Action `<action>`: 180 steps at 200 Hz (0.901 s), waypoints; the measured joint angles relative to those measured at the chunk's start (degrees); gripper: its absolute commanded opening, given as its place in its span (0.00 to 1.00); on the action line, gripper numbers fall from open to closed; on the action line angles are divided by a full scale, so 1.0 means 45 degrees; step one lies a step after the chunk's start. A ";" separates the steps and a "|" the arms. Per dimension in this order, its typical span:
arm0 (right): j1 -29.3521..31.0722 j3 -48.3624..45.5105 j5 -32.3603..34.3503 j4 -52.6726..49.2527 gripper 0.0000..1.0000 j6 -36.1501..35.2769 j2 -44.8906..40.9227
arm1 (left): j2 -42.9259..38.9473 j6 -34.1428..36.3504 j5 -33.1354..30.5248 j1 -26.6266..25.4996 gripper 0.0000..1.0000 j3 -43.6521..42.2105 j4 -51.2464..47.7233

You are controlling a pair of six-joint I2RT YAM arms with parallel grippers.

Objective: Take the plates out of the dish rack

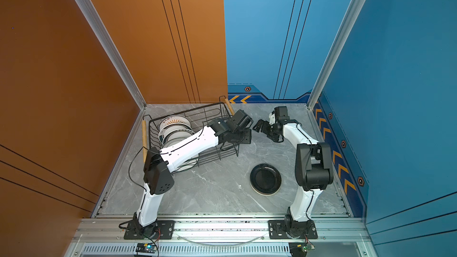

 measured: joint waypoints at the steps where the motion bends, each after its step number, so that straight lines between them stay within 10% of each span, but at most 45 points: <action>1: 0.0000 0.0000 0.0000 -0.0005 1.00 0.0000 0.0000 | -0.0039 0.0058 -0.0005 0.0010 0.58 -0.0039 -0.0039; 180: -0.0092 -0.0175 0.0005 -0.0952 1.00 -0.0908 -0.1783 | -0.7257 0.7669 -0.3735 0.1967 0.82 -0.3657 -0.3939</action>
